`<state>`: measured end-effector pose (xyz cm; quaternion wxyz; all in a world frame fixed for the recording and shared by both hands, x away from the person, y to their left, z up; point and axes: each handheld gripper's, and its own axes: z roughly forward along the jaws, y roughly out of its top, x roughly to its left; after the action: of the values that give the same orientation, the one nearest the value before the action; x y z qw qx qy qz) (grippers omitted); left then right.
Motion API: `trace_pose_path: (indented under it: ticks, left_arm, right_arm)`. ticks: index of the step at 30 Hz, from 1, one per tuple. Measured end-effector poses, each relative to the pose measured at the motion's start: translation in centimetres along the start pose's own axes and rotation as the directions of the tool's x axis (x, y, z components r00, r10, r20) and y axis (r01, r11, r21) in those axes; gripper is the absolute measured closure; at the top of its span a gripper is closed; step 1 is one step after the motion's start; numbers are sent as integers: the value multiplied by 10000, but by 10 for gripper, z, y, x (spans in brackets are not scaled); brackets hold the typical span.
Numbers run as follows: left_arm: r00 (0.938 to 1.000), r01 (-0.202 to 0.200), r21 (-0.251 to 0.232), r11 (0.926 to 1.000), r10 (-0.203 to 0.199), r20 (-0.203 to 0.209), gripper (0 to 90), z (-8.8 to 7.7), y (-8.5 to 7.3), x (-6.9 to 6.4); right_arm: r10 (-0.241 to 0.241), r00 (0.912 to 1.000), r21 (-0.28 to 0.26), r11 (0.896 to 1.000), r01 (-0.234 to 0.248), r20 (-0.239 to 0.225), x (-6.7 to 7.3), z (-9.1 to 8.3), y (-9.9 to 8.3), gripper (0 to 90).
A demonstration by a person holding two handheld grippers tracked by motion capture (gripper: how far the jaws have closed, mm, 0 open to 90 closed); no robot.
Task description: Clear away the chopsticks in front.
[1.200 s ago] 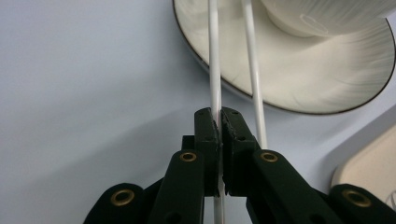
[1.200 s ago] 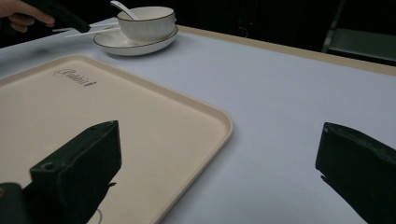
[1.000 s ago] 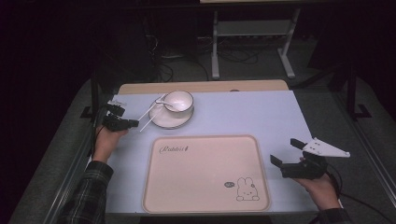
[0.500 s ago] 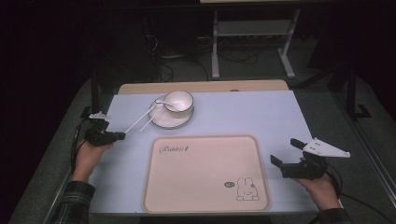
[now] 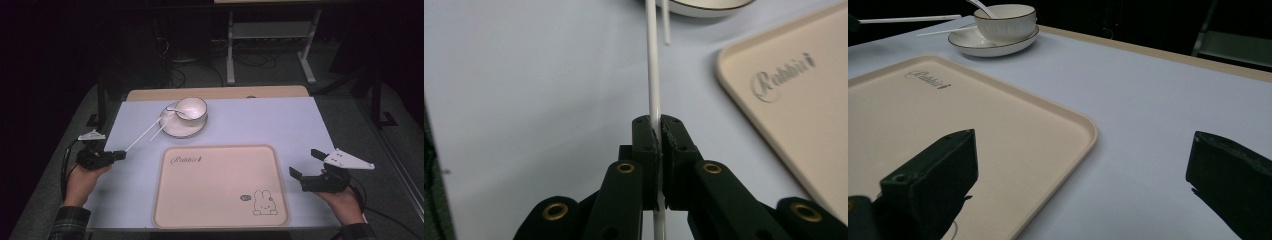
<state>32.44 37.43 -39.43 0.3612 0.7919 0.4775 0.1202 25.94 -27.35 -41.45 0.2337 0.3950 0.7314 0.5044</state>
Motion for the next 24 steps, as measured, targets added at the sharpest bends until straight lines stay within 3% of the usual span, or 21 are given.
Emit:
trace_pose_path:
  ticks: [10, 14, 15, 24]
  left_arm:
    - [9946, -815, -236, 9964, 828, 621, 857, -2, -5, -39]
    - [9889, -1029, -215, 9945, 1046, 1051, 857, 5, -5, -55]
    - [9851, -1195, -144, 9927, 1203, 1225, 856, 9, -4, -63]
    - [9726, -1579, 260, 9871, 1509, 1771, 856, 31, -1, -93]
  right_arm:
    - [-45, 10000, 26, 10000, 45, -9, 1, 1, 0, 0]
    - [-32, 10000, 22, 10000, 32, 8, 0, 1, 0, 0]
    - [-35, 10000, 34, 10000, 35, 6, 0, 1, 0, 0]
    - [-62, 10000, 57, 10000, 62, 1, 0, 1, 0, 0]
